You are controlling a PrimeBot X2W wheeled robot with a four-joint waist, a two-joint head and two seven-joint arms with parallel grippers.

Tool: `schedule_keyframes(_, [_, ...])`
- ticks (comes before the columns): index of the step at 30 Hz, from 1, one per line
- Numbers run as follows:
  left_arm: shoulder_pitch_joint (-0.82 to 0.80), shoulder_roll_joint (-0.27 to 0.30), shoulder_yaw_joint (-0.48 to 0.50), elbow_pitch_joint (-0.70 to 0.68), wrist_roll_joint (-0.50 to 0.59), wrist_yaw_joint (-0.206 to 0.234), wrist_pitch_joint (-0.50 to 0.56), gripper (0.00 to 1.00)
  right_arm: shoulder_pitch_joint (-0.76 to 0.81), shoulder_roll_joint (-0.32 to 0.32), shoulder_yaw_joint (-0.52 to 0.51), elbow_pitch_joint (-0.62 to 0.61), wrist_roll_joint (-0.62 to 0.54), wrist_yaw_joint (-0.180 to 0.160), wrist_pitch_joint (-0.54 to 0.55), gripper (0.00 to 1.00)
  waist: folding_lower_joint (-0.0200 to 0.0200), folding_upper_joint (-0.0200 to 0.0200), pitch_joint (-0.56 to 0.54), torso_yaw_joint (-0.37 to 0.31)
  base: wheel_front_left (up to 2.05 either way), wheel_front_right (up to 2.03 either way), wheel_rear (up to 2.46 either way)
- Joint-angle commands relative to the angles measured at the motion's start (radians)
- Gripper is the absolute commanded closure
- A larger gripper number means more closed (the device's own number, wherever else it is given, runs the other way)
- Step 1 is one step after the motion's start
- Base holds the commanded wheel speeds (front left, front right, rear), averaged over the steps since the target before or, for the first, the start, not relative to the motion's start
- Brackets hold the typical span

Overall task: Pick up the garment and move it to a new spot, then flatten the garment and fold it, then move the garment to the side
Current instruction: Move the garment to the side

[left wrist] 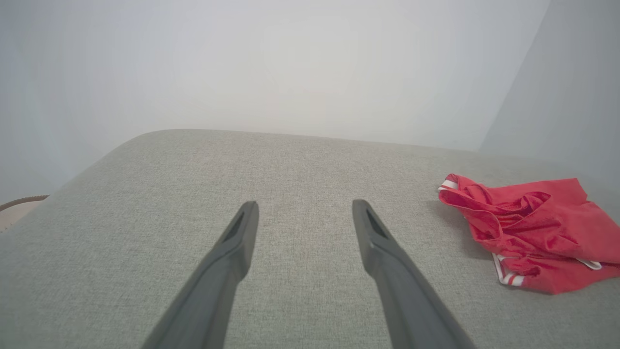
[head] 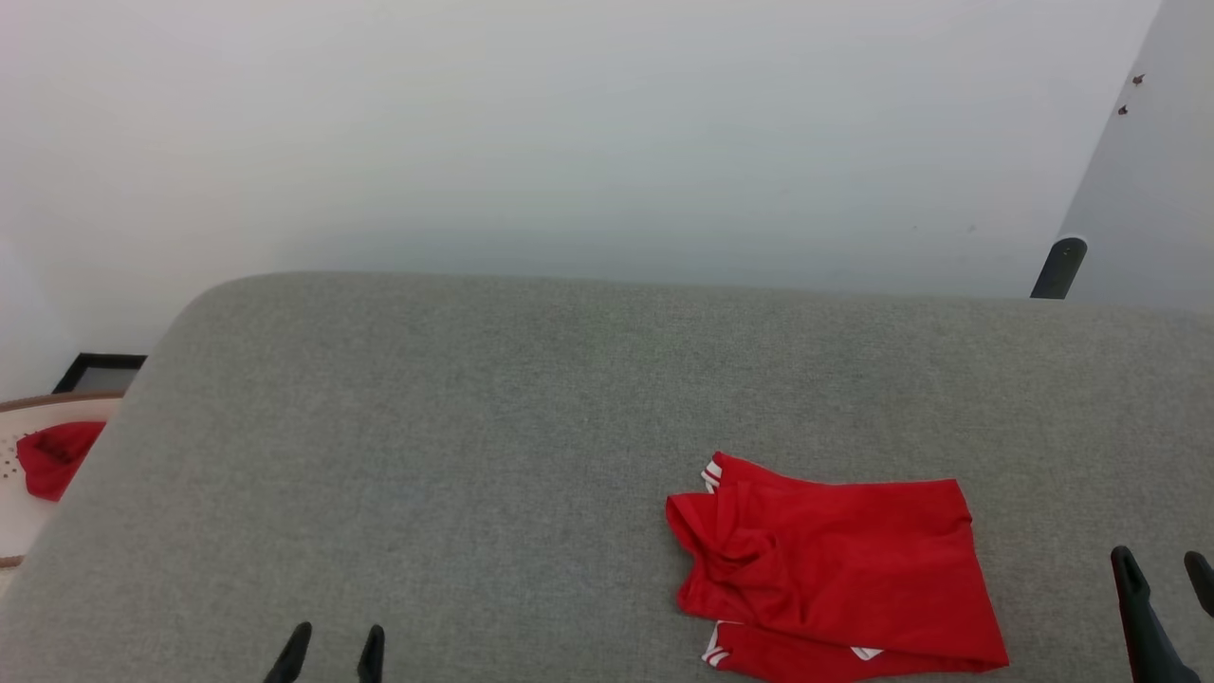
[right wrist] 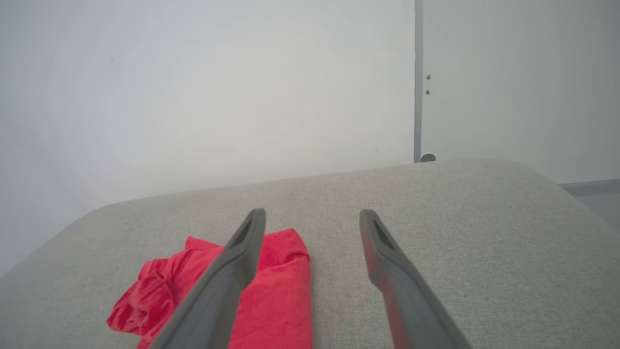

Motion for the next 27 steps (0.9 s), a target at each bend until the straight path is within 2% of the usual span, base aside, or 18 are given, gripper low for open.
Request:
schedule_keyframes(1, [-0.008, 0.003, -0.003, -0.003, -0.002, 0.006, 0.000, 0.00, -0.009, 0.003, 0.002, 0.005, 0.002, 0.000, 0.002, 0.00, 0.0000, 0.0000, 0.002, 0.000, 0.00, 0.00, 0.00])
schedule_keyframes(7, [-0.016, 0.003, -0.014, -0.002, 0.008, 0.011, -0.002, 0.00, -0.037, -0.007, 0.033, 0.012, 0.006, 0.000, 0.022, 0.00, 0.0000, 0.0000, 0.009, 0.005, 0.00, 0.00, 0.00])
schedule_keyframes(12, [-0.032, -0.006, -0.022, 0.001, 0.010, 0.013, -0.005, 0.00, -0.121, -0.052, 0.083, 0.034, -0.006, 0.000, 0.101, 0.00, 0.0000, 0.0000, 0.020, 0.015, 0.00, 0.00, 0.00])
schedule_keyframes(21, [-0.084, -0.018, -0.058, 0.024, 0.012, 0.000, -0.010, 0.00, -0.369, -0.126, 0.132, 0.184, -0.004, 0.000, 0.507, 0.00, 0.0000, 0.0000, 0.072, 0.068, 0.00, 0.00, 0.00])
schedule_keyframes(27, [-0.187, -0.013, -0.101, 0.057, 0.021, -0.012, -0.012, 0.00, -0.474, -0.154, 0.165, 0.277, 0.016, 0.000, 0.801, 0.00, 0.0000, 0.0000, 0.170, 0.108, 0.00, 0.00, 0.00])
